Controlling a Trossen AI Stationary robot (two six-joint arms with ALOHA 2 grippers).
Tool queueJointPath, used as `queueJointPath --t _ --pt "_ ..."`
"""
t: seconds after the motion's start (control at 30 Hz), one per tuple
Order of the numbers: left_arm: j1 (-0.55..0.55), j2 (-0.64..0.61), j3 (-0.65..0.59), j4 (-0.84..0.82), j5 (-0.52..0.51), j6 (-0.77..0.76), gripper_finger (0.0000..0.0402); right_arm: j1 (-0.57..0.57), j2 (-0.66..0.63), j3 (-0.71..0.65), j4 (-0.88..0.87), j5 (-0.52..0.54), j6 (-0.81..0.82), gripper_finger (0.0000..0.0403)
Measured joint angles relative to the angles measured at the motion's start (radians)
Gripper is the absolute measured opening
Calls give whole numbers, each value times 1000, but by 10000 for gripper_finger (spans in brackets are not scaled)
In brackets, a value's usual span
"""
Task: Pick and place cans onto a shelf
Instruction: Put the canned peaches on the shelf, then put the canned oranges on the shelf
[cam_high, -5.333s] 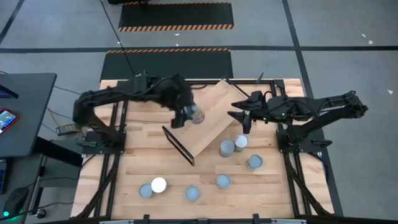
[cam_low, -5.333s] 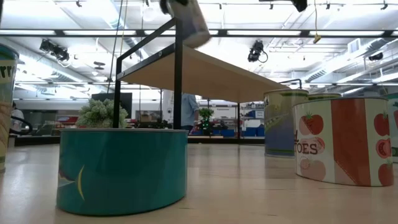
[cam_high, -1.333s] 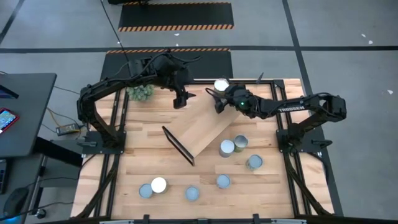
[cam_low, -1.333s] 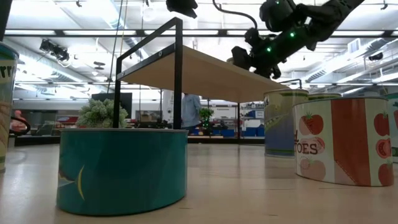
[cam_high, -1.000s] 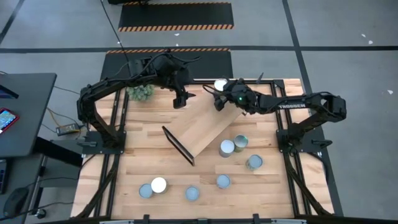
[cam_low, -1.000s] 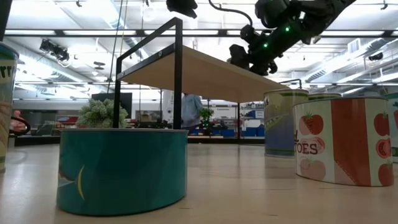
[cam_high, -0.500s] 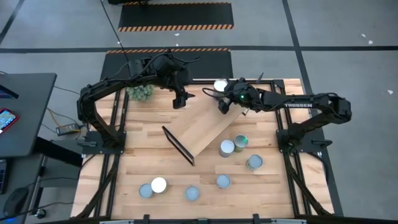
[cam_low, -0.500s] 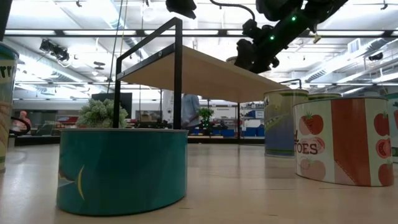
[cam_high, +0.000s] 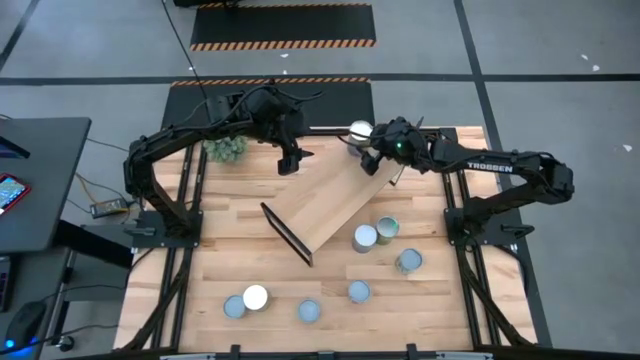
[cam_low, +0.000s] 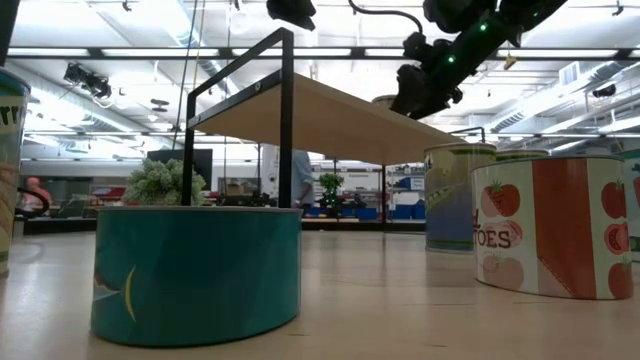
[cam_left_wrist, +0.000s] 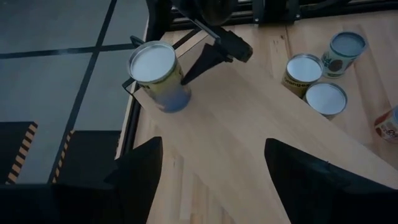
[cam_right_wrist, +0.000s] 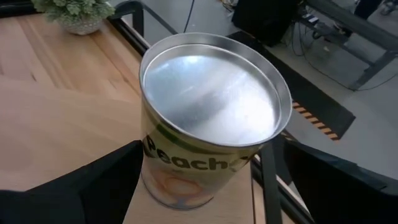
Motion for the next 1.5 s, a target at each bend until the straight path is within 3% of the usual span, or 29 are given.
queueJointPath --t 0.63,0.97,1.07,1.27,1.5 --pt "0 0 0 1 0 1 288 -105 3 0 15 -103 -33 398" --pt "-2 -102 -5 5 0 2 288 -47 -89 0 -58 -77 44 398" --pt "-2 -145 -59 14 -2 -2 282 -19 -132 0 -102 -60 86 398" --pt "-2 -251 -307 138 -2 -61 253 62 -175 0 -184 -60 179 398" --pt "-15 -341 -504 299 42 -169 223 227 -187 0 -231 -71 313 398"
